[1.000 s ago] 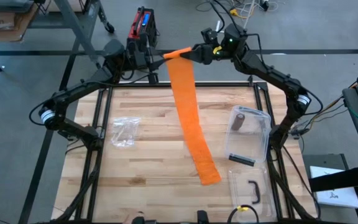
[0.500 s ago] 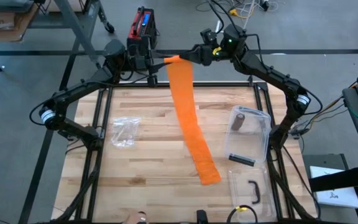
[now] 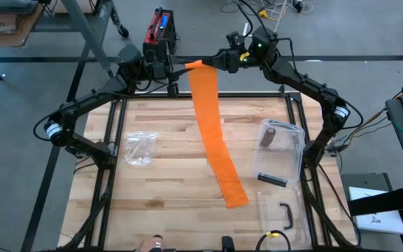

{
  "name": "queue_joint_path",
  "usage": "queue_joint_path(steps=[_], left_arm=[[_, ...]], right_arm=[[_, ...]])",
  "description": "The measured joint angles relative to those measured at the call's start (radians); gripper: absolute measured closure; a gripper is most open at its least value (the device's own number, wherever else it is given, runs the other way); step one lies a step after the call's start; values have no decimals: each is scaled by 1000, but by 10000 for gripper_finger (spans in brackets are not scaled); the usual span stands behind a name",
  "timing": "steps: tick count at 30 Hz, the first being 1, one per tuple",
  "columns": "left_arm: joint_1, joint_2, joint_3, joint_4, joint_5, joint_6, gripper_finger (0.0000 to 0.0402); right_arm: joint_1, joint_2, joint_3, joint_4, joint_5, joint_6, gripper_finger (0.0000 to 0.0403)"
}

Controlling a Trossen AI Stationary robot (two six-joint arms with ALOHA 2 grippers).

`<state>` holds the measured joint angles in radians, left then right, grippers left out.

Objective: Roll bandage
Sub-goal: Roll the orange bandage

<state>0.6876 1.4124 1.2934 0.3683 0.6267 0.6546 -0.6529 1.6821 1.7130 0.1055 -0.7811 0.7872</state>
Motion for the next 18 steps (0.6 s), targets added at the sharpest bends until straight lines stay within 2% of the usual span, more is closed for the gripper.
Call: queue_joint_path(steps=[11,15,18], left_arm=[[0,-1,0,10,-17,10,352],[1,-1,0,8,-17,14,352],[1,-1,0,8,-16,14,352]], right_arm=[[0,1,0,-5,-15,-12,172],[0,1,0,-3,-14,-15,168],[0,1,0,-3,-14,-15,181]])
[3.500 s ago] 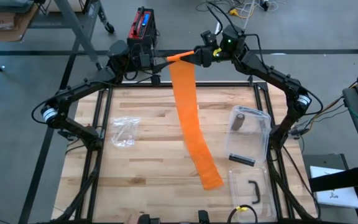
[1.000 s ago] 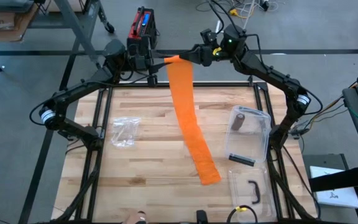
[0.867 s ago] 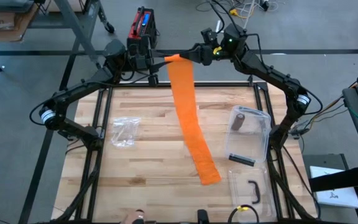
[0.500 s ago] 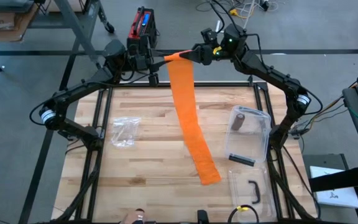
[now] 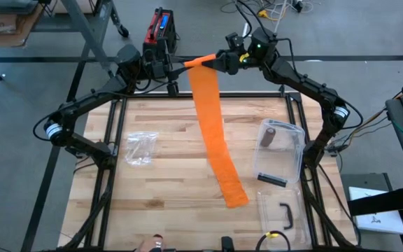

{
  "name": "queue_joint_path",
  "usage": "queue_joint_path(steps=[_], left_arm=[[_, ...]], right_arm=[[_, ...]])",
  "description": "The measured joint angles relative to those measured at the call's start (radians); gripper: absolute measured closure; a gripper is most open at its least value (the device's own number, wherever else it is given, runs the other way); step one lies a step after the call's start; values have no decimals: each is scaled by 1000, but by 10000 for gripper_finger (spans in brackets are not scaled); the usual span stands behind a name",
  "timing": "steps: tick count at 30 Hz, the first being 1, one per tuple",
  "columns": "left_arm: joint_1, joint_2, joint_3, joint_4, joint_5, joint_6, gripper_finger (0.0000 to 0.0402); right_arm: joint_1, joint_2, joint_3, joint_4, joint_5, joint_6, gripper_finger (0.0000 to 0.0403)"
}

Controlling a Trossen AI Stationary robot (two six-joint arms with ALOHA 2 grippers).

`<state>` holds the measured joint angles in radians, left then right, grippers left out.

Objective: Roll bandage
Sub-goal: Roll the orange bandage

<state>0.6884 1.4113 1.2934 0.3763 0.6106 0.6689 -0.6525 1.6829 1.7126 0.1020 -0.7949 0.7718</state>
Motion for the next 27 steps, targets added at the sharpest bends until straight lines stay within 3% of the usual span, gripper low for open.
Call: queue_joint_path(steps=[9,14,19,24,27], left_arm=[[0,0,0,0,0,-1,351],[0,-1,0,3,-14,-86,341],[6,-18,0,-8,-30,-249,288],[17,-45,0,-78,-66,-604,209],[18,-45,0,-119,-26,-736,166]], right_arm=[[0,0,0,0,10,-14,253],[0,0,0,0,13,-24,277],[0,0,0,8,14,-75,281],[0,0,0,11,15,-166,286],[-1,0,0,4,10,-237,290]])
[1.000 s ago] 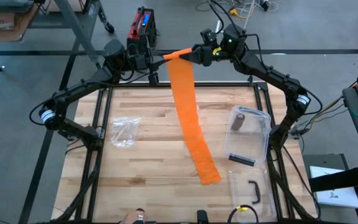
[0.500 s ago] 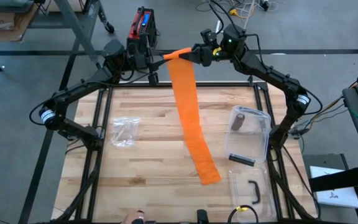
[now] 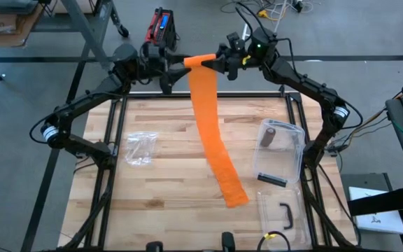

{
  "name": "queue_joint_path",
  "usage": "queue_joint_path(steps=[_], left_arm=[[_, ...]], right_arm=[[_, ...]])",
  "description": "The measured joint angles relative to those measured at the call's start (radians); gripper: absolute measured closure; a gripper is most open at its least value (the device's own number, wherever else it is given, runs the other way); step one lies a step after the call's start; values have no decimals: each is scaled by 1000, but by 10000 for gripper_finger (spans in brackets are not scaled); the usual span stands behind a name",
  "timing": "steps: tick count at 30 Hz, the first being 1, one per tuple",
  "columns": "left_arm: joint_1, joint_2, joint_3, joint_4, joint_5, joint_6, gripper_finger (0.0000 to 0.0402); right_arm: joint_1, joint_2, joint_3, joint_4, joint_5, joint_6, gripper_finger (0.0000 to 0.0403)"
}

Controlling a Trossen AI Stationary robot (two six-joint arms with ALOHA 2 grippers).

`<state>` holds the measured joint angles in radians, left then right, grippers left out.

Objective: Roll bandage
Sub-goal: Roll the orange bandage

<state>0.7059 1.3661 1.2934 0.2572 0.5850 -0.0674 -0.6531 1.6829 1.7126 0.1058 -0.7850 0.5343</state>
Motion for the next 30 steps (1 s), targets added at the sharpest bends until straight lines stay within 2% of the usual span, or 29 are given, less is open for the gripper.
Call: queue_joint_path(steps=[5,9,15,19,24,30], left_arm=[[-1,0,0,23,34,-124,118],[-1,3,0,34,33,-154,109],[-2,7,0,40,29,-131,135],[-3,7,0,41,26,-52,154],[-6,7,0,54,24,-43,174],[-29,27,0,54,-68,-16,196]], right_arm=[[1,0,0,3,0,-98,292],[1,0,0,4,0,-177,293],[1,1,0,2,0,-308,293],[1,1,0,3,0,-353,293],[1,2,0,-11,1,-422,293],[1,2,0,-21,11,-483,293]])
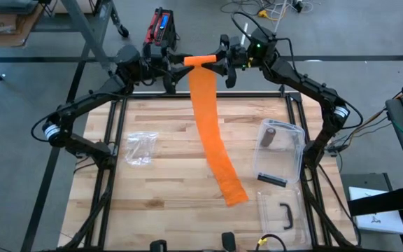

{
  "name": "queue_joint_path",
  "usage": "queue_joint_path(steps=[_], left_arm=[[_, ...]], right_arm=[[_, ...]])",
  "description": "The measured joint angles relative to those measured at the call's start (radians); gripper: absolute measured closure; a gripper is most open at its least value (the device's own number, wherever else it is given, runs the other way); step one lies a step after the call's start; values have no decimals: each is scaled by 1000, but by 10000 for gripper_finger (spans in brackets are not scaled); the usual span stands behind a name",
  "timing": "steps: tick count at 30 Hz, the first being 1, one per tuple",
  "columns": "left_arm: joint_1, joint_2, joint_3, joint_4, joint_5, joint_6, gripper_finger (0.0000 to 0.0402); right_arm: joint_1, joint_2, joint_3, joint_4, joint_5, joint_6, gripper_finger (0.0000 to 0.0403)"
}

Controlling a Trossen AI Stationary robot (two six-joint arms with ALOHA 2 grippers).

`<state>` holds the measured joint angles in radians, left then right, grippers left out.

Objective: Roll bandage
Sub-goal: Roll the orange bandage

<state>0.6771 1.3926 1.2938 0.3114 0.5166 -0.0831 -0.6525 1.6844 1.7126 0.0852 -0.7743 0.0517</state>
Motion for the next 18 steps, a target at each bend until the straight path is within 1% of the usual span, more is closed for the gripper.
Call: queue_joint_path(steps=[8,14,18], left_arm=[[-4,24,0,2,-1,62,224],[-3,24,0,9,85,39,245],[-3,23,0,9,96,19,252]], right_arm=[[0,0,0,-17,11,-1,293],[1,0,0,-32,2,-9,293],[1,0,0,-36,-2,-12,293]])
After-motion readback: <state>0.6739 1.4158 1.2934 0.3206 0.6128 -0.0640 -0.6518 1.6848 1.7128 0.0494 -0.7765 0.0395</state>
